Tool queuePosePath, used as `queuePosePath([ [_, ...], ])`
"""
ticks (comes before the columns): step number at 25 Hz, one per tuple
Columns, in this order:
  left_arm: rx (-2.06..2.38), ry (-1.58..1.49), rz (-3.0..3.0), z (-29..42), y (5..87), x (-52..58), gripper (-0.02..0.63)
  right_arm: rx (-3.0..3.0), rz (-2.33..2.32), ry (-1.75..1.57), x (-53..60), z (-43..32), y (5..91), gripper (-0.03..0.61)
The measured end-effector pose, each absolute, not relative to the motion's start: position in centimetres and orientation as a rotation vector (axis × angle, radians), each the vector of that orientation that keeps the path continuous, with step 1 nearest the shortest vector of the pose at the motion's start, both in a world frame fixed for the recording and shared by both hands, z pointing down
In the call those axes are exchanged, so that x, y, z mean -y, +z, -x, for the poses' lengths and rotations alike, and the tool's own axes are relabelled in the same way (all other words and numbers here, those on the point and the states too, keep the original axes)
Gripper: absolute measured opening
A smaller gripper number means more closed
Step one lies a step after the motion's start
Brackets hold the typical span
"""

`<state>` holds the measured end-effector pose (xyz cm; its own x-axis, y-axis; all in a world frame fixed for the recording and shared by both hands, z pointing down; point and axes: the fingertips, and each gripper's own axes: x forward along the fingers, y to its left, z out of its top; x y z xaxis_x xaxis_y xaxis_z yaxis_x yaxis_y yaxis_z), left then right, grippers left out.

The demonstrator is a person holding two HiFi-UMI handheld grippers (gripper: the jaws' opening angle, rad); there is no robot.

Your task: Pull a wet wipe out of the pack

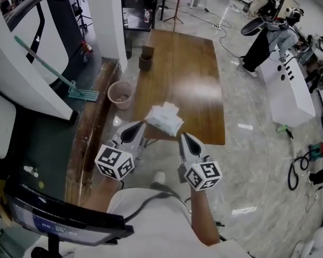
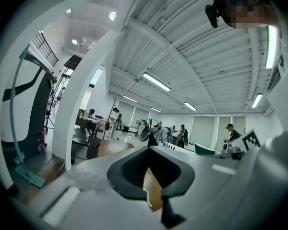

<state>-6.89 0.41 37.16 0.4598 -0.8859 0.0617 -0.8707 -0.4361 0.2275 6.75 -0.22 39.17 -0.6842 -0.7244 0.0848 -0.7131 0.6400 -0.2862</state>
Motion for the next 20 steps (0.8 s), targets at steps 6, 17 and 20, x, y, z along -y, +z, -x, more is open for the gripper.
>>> queuePosePath([
  [6,1.550,-0.035,-2.499,4.5,38.1,4.3,0.005,-2.846,1.220,-0.371,5.3,-7.0,39.2,0.008],
  [17,1.621,0.012,-2.479,2.8,39.9,9.6,0.005,-2.929,1.143,-0.355,10.5,-7.5,41.7,0.008],
  [20,1.653,0.020,-2.455,2.8,40.3,10.4,0.005,-2.942,1.120,-0.362,11.3,-7.9,41.8,0.008],
])
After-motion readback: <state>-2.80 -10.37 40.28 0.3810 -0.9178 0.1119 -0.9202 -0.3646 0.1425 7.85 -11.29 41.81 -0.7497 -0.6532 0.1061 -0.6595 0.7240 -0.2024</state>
